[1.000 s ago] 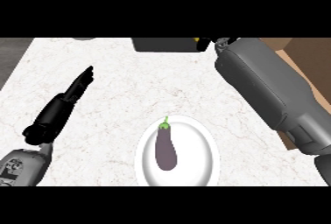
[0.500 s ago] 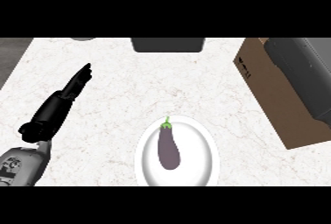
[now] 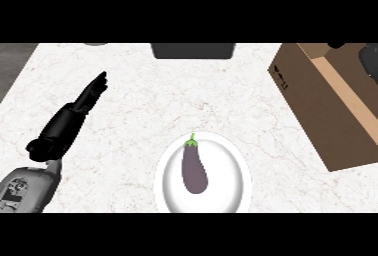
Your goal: Pick the lemon from the plate and place it in the cardboard box
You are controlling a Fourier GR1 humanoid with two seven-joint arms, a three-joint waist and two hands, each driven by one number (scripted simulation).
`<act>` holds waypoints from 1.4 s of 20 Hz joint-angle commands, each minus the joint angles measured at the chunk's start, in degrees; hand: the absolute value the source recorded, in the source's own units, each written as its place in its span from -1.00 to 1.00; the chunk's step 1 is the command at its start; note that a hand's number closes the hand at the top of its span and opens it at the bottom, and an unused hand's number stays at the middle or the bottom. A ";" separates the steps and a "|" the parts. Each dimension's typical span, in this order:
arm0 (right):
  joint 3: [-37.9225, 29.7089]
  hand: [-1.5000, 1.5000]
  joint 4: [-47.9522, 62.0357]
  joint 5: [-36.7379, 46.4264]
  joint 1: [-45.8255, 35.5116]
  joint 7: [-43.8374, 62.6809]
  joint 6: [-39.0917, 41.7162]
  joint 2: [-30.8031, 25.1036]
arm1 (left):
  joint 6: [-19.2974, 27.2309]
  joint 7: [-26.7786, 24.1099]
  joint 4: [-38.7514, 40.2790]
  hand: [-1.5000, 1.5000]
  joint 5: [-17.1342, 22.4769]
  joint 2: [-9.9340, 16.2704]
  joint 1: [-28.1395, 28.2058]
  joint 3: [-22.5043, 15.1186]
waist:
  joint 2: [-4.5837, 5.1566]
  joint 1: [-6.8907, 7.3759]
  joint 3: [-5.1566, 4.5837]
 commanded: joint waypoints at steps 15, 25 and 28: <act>-9.36 -1.00 10.65 -9.20 5.75 -22.31 25.49 -6.53 | 1.17 -1.12 -0.21 0.00 -4.53 -4.50 0.48 -1.31 | 0.25 0.78 0.06; -33.28 -1.00 2.14 -29.56 7.14 -32.33 2.04 -4.32 | -1.58 0.05 -0.37 0.00 -1.49 -1.71 1.06 2.12 | -0.27 -1.43 0.28; -39.46 -1.00 2.37 -34.76 10.16 -34.67 -0.30 -4.82 | -0.78 0.25 -0.62 0.00 -2.62 -1.33 1.41 2.42 | -0.32 -1.27 0.17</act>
